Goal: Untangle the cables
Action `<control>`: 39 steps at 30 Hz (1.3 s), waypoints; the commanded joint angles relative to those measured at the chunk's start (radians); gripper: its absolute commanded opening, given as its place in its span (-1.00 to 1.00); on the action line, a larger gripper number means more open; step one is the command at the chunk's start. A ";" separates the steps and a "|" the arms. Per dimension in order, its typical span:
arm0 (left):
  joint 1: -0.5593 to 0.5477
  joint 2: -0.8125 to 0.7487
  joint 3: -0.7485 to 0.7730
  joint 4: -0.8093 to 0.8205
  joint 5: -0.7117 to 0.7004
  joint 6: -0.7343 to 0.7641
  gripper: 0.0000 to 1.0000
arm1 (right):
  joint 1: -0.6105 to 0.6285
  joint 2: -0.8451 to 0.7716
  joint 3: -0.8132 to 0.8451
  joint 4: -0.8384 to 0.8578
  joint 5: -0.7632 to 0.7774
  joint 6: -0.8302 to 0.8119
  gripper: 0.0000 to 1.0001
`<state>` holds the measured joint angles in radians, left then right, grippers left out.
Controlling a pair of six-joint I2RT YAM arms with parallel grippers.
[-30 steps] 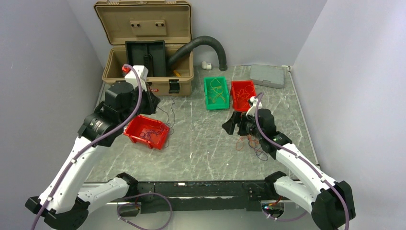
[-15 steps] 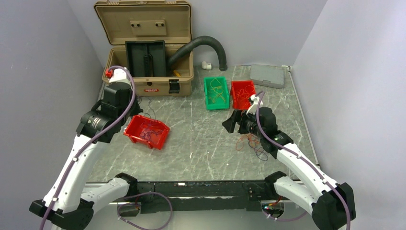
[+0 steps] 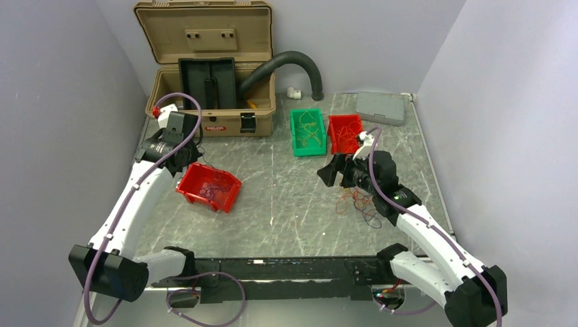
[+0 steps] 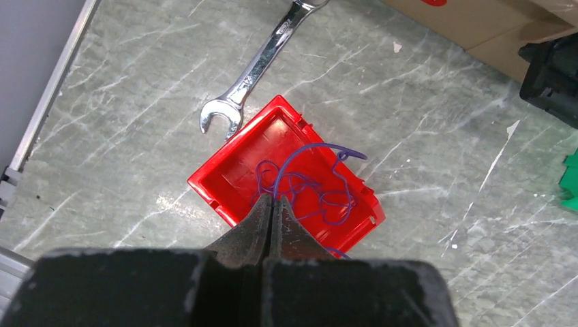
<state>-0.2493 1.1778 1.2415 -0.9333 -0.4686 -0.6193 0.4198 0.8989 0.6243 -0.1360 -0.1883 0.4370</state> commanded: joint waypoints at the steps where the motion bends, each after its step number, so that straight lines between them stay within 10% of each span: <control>1: 0.013 -0.003 0.026 0.020 -0.011 -0.057 -1.00 | 0.003 -0.035 0.016 -0.007 0.013 -0.012 0.90; 24: 0.053 0.084 0.208 0.023 0.014 -0.063 -1.00 | 0.004 -0.056 -0.005 -0.028 0.022 -0.011 0.89; 39: 0.063 0.023 -0.095 0.070 0.027 -0.194 -1.00 | 0.004 -0.051 -0.005 -0.019 0.016 -0.010 0.88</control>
<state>-0.1890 1.2461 1.2407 -0.8875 -0.4431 -0.7223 0.4198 0.8536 0.6155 -0.1791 -0.1738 0.4370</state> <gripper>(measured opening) 0.012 0.945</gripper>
